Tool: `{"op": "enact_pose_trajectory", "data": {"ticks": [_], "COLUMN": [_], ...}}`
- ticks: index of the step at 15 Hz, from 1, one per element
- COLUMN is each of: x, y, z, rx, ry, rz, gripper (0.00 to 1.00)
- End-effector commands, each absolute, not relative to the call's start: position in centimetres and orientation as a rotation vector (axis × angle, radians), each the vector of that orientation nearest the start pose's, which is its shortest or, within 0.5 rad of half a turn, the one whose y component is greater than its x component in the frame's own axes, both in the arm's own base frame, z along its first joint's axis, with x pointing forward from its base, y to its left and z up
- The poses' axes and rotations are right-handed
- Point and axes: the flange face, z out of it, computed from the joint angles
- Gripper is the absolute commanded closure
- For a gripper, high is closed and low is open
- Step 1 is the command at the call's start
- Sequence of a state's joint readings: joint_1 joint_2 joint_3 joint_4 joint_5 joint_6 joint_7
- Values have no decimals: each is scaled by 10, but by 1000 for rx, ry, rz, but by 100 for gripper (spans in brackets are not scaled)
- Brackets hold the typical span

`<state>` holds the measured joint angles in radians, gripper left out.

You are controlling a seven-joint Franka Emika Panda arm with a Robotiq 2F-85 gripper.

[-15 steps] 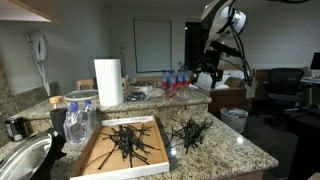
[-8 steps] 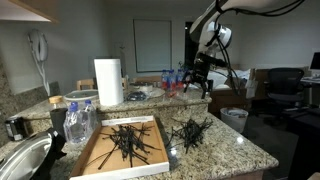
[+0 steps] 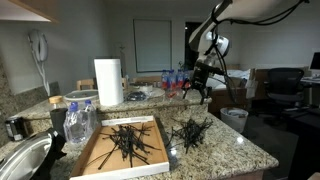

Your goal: Pick up some of the black cables from the counter and put them in the box

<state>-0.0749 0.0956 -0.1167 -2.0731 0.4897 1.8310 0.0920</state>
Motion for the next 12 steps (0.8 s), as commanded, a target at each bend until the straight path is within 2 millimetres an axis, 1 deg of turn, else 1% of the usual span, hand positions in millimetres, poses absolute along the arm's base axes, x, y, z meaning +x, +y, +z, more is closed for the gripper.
{"op": "enact_pose_trajectory", "data": {"ticks": [1, 4, 8, 10, 12], "x": [540, 545, 547, 543, 537], "y": [-70, -71, -59, -54, -52], "z": [339, 312, 287, 270, 250], "rx": [-2542, -2529, -2494, -2451, -2434], "ry": [872, 1072, 1306, 1385, 1461], "rz": [322, 347, 428, 507, 550], "gripper": [0, 0, 0, 0, 0]}}
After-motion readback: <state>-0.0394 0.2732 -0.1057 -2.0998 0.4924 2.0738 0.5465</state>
